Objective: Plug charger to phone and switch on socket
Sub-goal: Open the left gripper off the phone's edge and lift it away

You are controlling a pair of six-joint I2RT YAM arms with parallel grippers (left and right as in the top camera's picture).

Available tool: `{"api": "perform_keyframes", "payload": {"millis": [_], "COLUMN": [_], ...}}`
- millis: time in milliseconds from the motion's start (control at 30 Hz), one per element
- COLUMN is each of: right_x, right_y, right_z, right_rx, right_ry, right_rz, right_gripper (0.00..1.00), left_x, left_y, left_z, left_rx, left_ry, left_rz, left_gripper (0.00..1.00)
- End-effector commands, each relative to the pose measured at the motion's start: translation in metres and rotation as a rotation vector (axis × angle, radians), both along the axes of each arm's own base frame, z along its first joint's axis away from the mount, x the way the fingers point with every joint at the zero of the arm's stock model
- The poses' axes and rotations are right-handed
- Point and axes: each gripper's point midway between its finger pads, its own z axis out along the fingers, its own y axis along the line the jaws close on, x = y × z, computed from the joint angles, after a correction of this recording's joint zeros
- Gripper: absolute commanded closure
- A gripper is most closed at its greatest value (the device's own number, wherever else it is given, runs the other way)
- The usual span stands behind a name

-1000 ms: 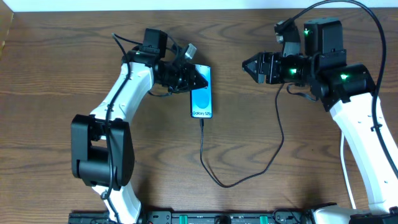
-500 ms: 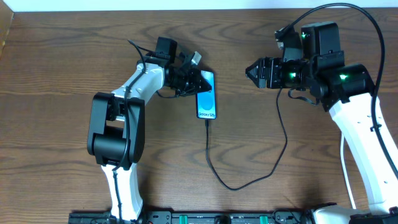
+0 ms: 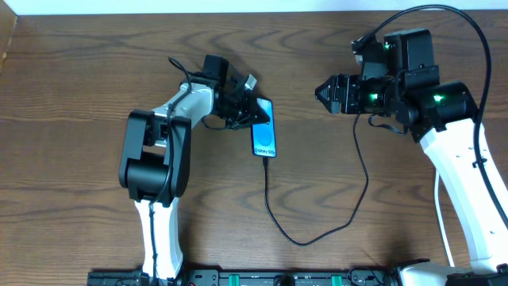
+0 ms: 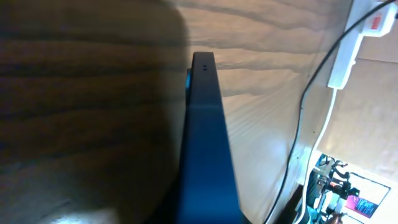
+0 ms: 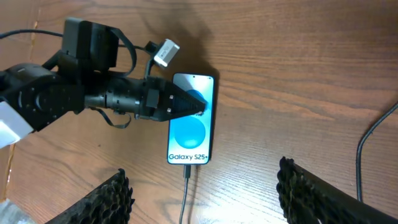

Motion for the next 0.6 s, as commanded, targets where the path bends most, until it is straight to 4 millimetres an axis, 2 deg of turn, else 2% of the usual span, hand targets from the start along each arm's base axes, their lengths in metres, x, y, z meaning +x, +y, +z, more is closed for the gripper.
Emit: {"api": "perform_keyframes", "payload": {"millis": [0,233,567], "right_x": [0.002,0.004,0.004], "right_y": [0.001,-0.002,-0.003], "right_z": [0.002,0.001,0.001], "right_rx": [-0.018,-0.03,-0.035], "right_ry": [-0.017,-0.021,-0.023], "right_rz": [0.01,-0.001,-0.004], "right_gripper": [0.26,0.25,0.24], "left_x": [0.005,0.004,0.004], "left_y": [0.0,0.003,0.01], "left_z": [0.006,0.003,-0.005], "left_rx": [0.007,0.026,0.085], "left_ry": [-0.012,-0.004,0.004], "left_rz": [0.01,0.014,0.027], "left_gripper": [0.93,0.92,0.83]}}
